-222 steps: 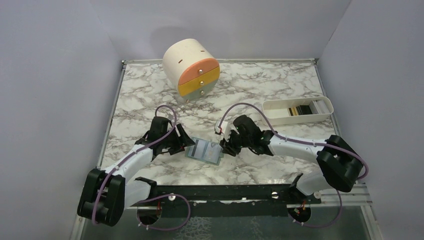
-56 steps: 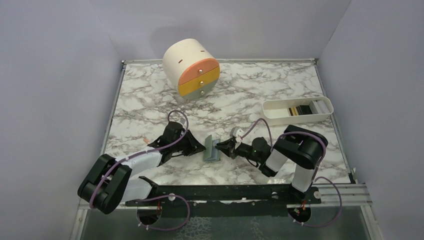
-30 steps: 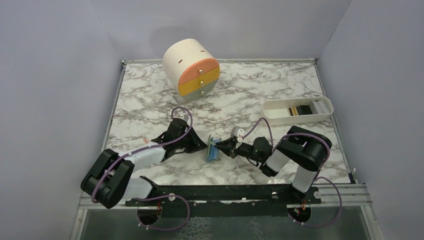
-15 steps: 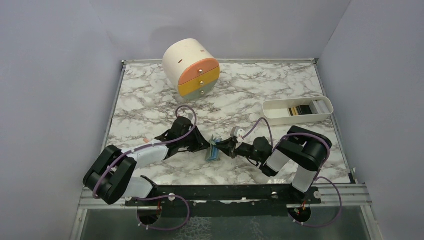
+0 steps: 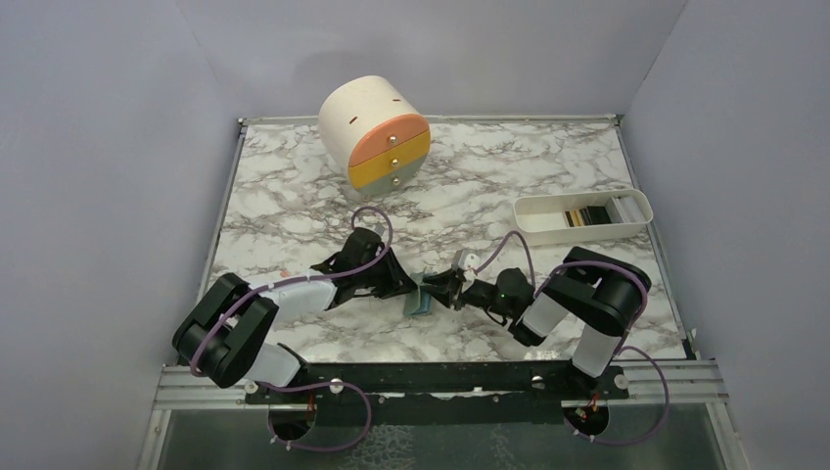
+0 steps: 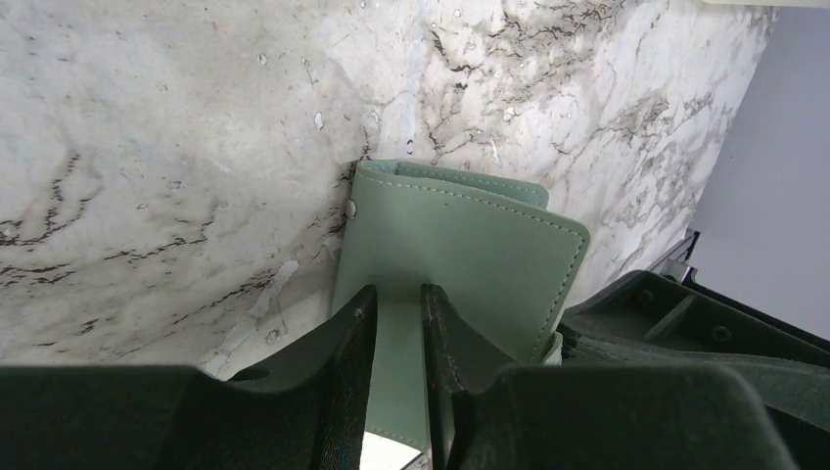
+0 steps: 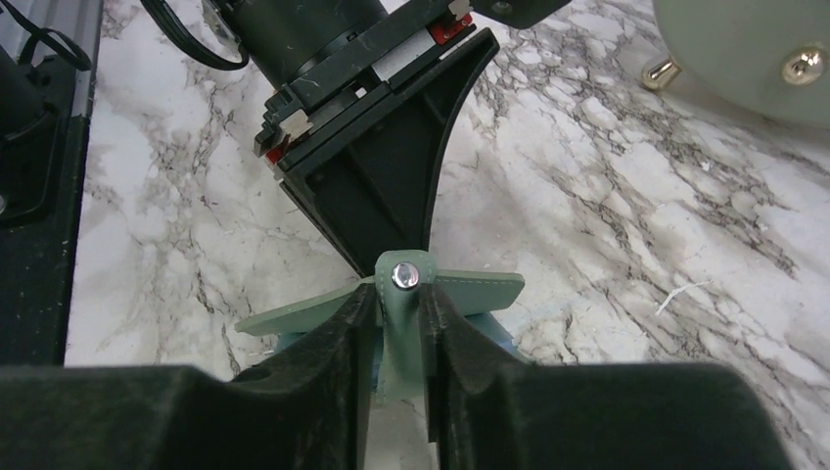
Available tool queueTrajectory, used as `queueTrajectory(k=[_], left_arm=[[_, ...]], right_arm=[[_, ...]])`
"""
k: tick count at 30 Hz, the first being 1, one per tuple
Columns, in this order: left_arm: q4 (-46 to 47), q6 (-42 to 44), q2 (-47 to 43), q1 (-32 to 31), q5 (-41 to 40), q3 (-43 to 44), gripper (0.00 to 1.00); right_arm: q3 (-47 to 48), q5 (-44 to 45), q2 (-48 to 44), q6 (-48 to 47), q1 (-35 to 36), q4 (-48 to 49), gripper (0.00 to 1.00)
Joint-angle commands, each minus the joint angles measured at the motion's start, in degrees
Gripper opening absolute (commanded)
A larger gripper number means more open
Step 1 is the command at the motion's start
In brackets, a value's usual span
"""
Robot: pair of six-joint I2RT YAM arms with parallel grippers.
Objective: Put the credit cards into the card holder
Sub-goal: Close the card holder at the center of the board.
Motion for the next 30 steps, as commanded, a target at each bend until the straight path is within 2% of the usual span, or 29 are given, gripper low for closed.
queueTrajectory(k=[1, 4, 9, 11, 17, 20, 22, 26, 30], left_arm=[[-1.0, 1.45, 1.68, -0.87, -1.29, 0.1, 0.26], [-0.91, 1.45, 2.21, -0.99, -1.51, 0.1, 0.26], [-0.95, 1.39, 2.32, -1.43, -1.84, 0.47, 0.26], [-1.04, 1.43, 2.09, -1.83, -2.14, 0.77, 0.26], [-2.28, 1.65, 1.66, -3.12, -3.67, 1.49, 0.26], [-3.66, 1.98, 0.71, -4.25, -5.35, 2.15, 0.26], [-4.26, 2.07, -0.05, -4.74, -6.01, 2.58, 0.26], [-5.86, 2.34, -0.91, -5.53, -7.89, 2.98, 0.27], [-4.86, 1.23, -1.44, -5.86, -6.79, 2.11, 0.3]], right_arm=[[-1.65, -1.05, -0.69, -0.13, 0.5, 18.63, 0.29], [-3.21, 0.14, -0.95, 1.53, 0.49, 18.67, 0.37], [-7.41, 1.88, -4.84, 5.4, 0.5, 17.52, 0.4], [-8.46, 2.7, -8.62, 6.77, 0.5, 13.86, 0.41], [-6.64, 4.55, -26.29, 11.02, 0.5, -13.76, 0.44], [-6.57, 9.25, -34.69, 17.84, 0.5, -25.33, 0.44], [-3.9, 14.31, -39.69, 24.46, 0.5, -38.29, 0.43], [0.96, 18.54, -42.97, 30.7, 0.47, -55.23, 0.41], [3.25, 21.37, -42.01, 32.51, 0.5, -61.18, 0.44]])
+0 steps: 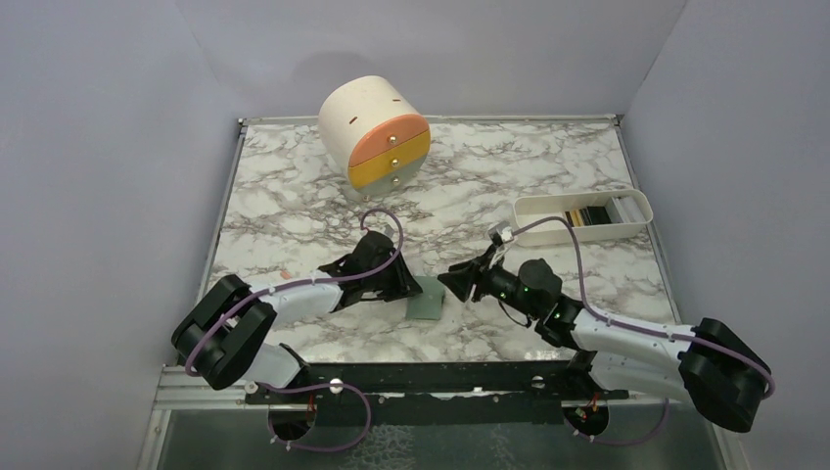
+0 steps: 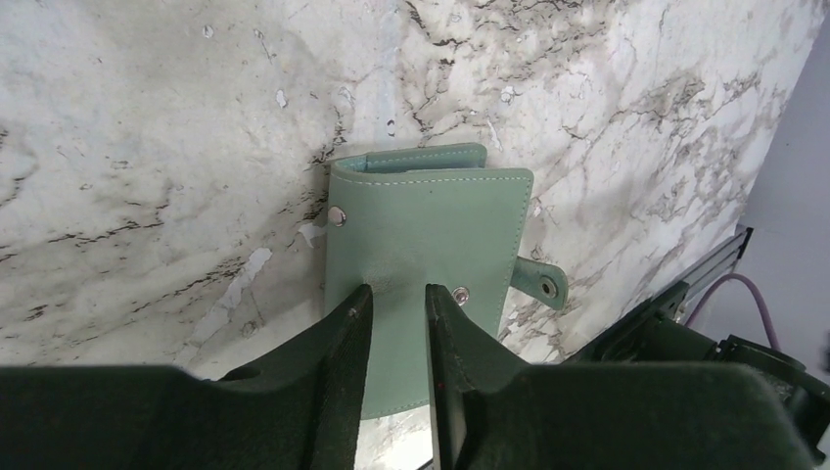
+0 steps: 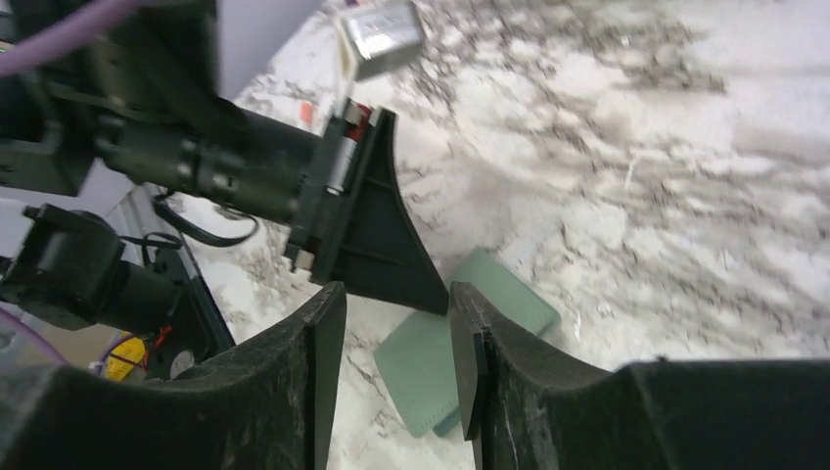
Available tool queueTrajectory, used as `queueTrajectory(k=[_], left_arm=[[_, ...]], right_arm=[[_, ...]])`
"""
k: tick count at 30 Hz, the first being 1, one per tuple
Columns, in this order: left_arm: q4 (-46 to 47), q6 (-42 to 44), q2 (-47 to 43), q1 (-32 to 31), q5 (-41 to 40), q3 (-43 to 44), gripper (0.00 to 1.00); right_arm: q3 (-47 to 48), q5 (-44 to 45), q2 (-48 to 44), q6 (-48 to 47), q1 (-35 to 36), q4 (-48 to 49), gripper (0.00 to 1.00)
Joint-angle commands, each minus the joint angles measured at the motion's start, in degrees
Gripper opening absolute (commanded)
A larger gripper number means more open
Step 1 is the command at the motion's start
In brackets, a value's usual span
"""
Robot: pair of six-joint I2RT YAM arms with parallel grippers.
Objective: Put the credit cards into the card holder
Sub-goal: Close the card holder at the center of the board.
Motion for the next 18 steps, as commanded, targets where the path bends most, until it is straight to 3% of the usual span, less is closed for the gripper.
queueTrajectory(k=[1, 6, 12, 18], left_arm=[[-0.52, -0.4, -1.41, -0.71, -0.39, -0.53, 0.32], [5.13, -3.31, -2.62, -0.71, 2.86, -2.85, 0.33], [8.06, -3.14, -1.63, -0.64, 4.34, -3.09, 0.28], [6.98, -2.49, 0.47, -0.65, 2.05, -4.42, 0.25]], right_arm=[[2.57, 5.93, 1.44, 5.87, 0.46, -14.79, 0.47], [5.51, 2.82, 9.45, 7.86, 0.48, -14.26, 0.5], [6.21, 0.63, 15.1, 10.58, 0.47, -11.81, 0.41], [6.34, -2.41, 15.44, 15.74, 0.48, -11.56, 0.38]])
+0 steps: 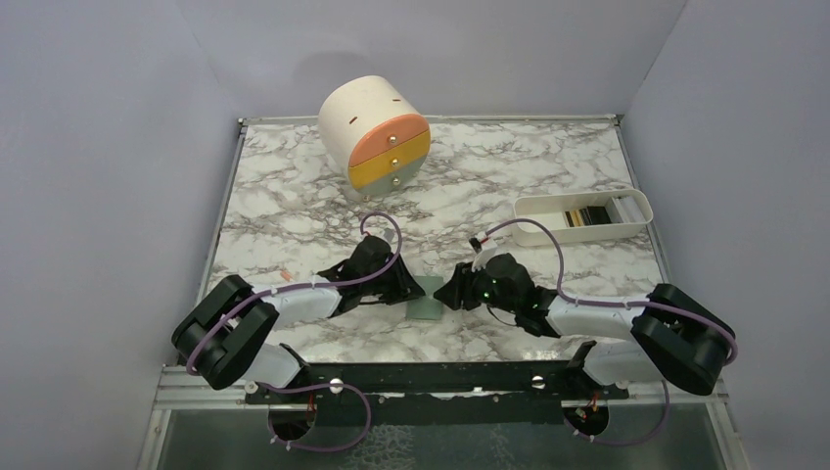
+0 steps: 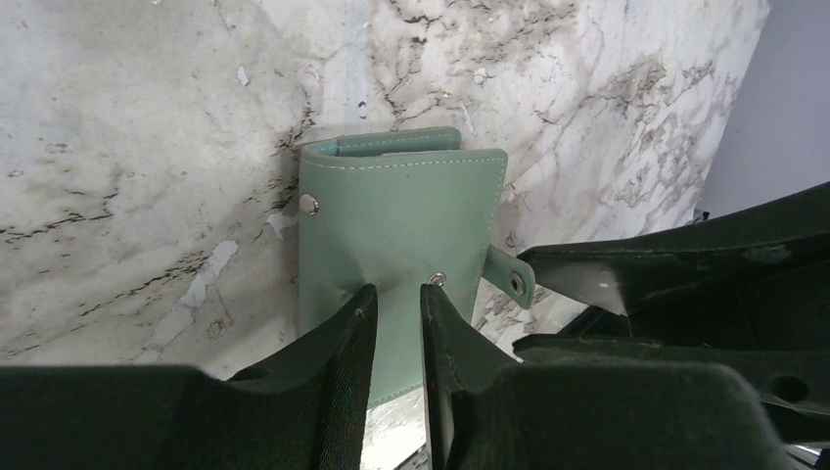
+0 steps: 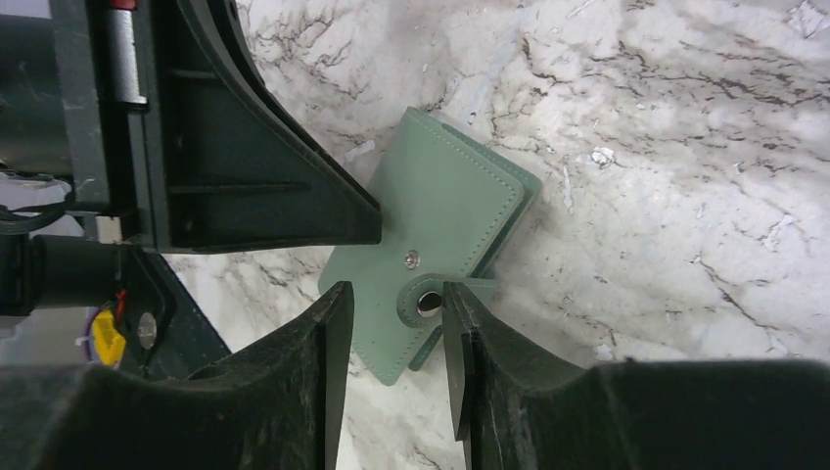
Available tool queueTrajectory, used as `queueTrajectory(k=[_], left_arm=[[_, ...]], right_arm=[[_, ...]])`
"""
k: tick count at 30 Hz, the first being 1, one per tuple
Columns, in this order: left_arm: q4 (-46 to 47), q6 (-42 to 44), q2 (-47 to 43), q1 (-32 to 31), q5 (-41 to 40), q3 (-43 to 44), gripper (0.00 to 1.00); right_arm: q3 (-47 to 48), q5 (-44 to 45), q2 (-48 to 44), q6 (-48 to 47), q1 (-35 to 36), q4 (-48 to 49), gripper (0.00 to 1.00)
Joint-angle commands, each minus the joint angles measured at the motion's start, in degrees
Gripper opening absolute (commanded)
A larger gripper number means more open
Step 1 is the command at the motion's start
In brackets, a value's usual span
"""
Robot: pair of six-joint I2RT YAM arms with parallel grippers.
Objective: Put the credit cards into the card holder
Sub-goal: Close the card holder at the center of the board.
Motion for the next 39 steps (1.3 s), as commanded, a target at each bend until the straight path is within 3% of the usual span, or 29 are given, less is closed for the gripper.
queueTrajectory(k=[1, 8, 14, 21, 26, 33, 39], left_arm=[[0.33, 0.5, 1.13, -0.23, -1.02, -1.63, 0.25], [-3.05, 1.54, 1.2, -0.23, -3.57, -1.0, 0.23], [-8.71, 3.77, -1.18, -0.24, -8.76, 0.72, 0.25], [-10.82, 6.04, -9.44, -0.23, -14.35, -1.28, 0.37], [-9.03, 5.97, -8.63, -0.18, -11.64, -2.8, 0.38], [-5.36, 4.97, -4.43, -0.15, -8.27, -3.85, 0.37], [-3.65, 4.37, -3.52, -0.19, -7.48, -4.12, 0.32]], right_arm=[[1.57, -3.22, -0.51, 5.42, 0.48, 0.87, 0.38], [0.03, -2.37, -0.58, 7.73, 0.48, 2.59, 0.36], [2.1, -4.45, 7.63, 5.47, 0.48, 5.52, 0.32], [4.59, -2.04, 11.34, 3.87, 0.48, 4.29, 0.31], [4.13, -1.8, 10.32, 4.04, 0.43, 3.2, 0.29], [8.44, -4.75, 4.94, 1.08, 0.48, -7.52, 0.29], [7.77, -5.34, 7.87, 0.51, 0.48, -6.56, 0.29]])
